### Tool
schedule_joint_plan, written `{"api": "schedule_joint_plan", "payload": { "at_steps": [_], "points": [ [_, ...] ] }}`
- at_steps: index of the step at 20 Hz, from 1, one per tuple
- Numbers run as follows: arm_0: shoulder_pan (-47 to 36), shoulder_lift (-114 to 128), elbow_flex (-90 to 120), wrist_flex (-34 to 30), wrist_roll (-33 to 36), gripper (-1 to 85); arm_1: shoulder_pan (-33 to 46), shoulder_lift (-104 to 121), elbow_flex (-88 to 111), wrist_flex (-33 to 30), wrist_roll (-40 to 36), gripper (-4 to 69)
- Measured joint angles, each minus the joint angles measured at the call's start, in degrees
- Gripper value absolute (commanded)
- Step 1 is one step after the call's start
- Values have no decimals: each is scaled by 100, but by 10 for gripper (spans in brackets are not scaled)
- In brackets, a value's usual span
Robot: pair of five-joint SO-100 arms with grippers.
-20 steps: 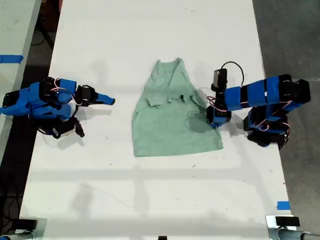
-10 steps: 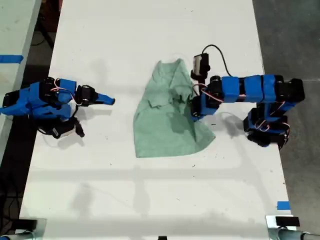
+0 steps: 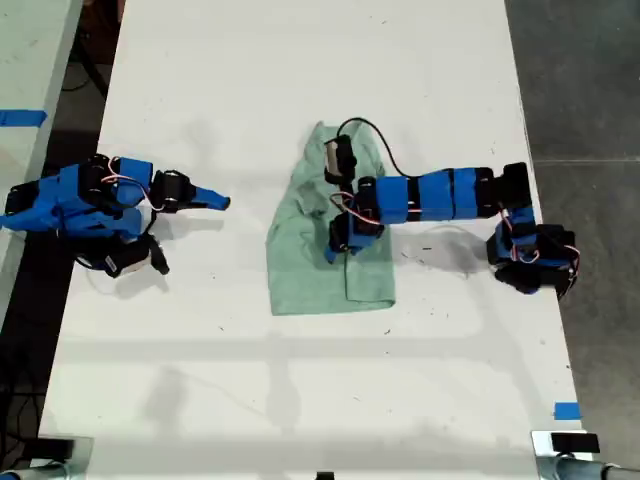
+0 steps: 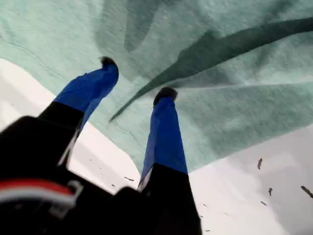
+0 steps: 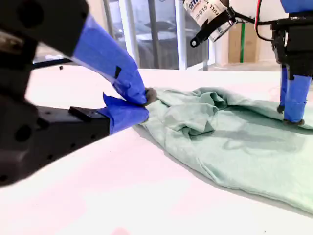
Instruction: Fold t shirt
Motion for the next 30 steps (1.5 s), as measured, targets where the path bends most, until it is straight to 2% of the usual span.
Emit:
{"api": "schedule_joint_plan", "payload": {
  "at_steps": [1, 2, 3, 5, 8, 11, 15, 18, 20, 22, 30],
  "points": [
    [0, 0, 0, 0, 0, 0, -9, 62, -18, 185, -9, 167],
    [0, 0, 0, 0, 0, 0, -9, 193, -18, 492, 53, 21],
    [0, 0, 0, 0, 0, 0, -9, 448, -9, 633, 123, 12],
    [0, 0, 0, 0, 0, 0, -9, 1336, 466, 896, 237, 12],
    [0, 0, 0, 0, 0, 0, 9, 2953, 1942, 809, 413, 12],
    [0, 0, 0, 0, 0, 0, 193, 4878, 4025, 167, 571, 12],
    [0, 0, 0, 0, 0, 0, 264, 8139, 7471, -1099, 773, 12],
    [0, 0, 0, 0, 0, 0, 299, 10591, 10028, -1802, 896, 12],
    [0, 0, 0, 0, 0, 0, 299, 12094, 11391, -1723, 1063, 12],
    [0, 0, 0, 0, -18, 0, 334, 13008, 11558, -1380, 1204, 12],
    [0, 0, 0, 0, -35, 0, 325, 13192, 11593, -1239, 1301, 12]
  ]
}}
